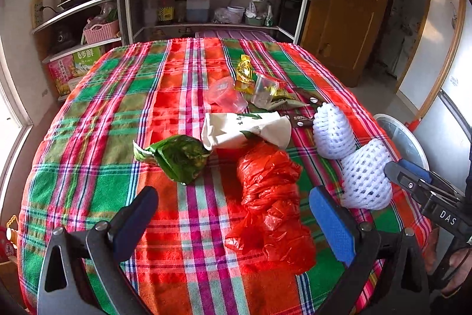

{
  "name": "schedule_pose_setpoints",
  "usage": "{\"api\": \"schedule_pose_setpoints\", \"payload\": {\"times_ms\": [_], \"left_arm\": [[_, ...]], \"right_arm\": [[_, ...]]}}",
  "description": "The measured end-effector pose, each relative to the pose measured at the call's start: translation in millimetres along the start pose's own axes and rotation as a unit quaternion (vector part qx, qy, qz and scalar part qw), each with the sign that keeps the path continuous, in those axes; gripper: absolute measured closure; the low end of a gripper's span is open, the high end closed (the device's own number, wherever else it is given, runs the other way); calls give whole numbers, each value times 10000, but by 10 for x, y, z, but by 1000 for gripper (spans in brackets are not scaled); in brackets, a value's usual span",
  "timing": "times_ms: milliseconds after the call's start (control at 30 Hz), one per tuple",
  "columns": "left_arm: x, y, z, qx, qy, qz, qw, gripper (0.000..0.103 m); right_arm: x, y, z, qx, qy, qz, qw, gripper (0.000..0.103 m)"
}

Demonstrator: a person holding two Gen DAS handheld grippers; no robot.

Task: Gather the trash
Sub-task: 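Grasp the red plastic bag with the left tool while the right tool grasps a white foam net, then carry the red bag and white foam net over the white bin with both tools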

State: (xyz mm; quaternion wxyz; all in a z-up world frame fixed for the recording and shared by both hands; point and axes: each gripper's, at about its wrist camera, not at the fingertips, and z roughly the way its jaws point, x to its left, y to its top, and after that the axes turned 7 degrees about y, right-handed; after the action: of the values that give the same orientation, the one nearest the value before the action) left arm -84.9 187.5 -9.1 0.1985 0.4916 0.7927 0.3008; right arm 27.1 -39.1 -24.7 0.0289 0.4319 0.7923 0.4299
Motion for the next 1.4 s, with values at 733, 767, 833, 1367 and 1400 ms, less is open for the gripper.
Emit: {"api": "schedule_pose_setpoints", "payload": {"times_ms": [733,767,833,1367,1400], "left_arm": [[-44,-77,327,488,-250,-78,9985,29],[-42,-74,322,479,-289,-86,9984,33],[-57,-69,308,479,-377,-65,9981,43],[-191,-27,150,244,-515,152,9983,56],[-213,-19,126,215,-543,175,9981,56]], "right_arm": [[189,-32,447,519,971,70,9939,45],[210,-39,457,534,1017,38,9934,57],[255,-56,488,587,1057,5,9927,63],[218,-59,218,192,855,-13,9961,84],[208,-57,190,163,845,-2,9963,84]]}}
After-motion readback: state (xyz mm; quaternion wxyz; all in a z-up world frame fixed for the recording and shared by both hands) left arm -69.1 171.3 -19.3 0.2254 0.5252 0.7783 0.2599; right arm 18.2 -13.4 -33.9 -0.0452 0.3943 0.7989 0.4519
